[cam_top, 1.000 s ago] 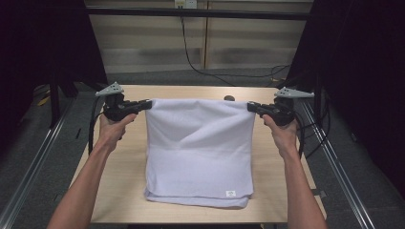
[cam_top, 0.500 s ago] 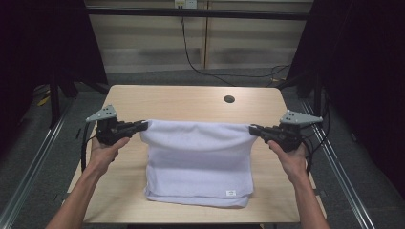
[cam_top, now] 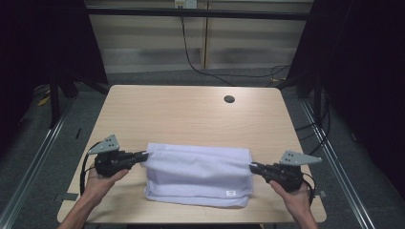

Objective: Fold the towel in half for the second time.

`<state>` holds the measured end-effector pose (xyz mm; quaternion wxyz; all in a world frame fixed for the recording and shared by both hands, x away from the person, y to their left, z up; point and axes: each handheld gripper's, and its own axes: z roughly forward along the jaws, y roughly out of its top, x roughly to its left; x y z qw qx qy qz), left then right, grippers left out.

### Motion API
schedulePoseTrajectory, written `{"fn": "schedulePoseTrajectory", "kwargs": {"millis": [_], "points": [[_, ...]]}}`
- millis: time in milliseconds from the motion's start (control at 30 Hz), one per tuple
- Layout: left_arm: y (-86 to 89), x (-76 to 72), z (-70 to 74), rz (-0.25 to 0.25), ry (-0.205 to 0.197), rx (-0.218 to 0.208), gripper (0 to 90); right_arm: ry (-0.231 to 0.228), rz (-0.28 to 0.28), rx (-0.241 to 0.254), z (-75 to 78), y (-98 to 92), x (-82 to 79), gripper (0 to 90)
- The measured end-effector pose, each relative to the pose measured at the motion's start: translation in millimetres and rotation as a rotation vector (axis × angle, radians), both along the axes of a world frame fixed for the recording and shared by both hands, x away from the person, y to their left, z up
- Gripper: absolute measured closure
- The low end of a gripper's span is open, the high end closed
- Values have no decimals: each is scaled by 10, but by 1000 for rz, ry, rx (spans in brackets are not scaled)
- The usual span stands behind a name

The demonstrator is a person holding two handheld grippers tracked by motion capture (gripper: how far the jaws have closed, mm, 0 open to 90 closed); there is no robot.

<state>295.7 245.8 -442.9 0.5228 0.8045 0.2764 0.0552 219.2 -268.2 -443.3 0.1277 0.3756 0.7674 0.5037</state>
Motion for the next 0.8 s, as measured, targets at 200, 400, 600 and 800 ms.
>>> {"fn": "schedulePoseTrajectory", "kwargs": {"millis": [200, 400, 600, 800], "points": [[39, -332, -263, -65, 67, 105, 844, 78, 18, -29, -263, 12, -303, 777], [174, -376, -246, -53, 83, 11, 632, 81, -22, 12, -266, -85, -524, 618], [183, -2, -199, 109, 84, -19, 444, 40, -106, 38, -138, -166, -350, 489], [215, 61, -306, 165, 87, -13, 333, 36, -186, 53, -195, -224, -129, 375]]}}
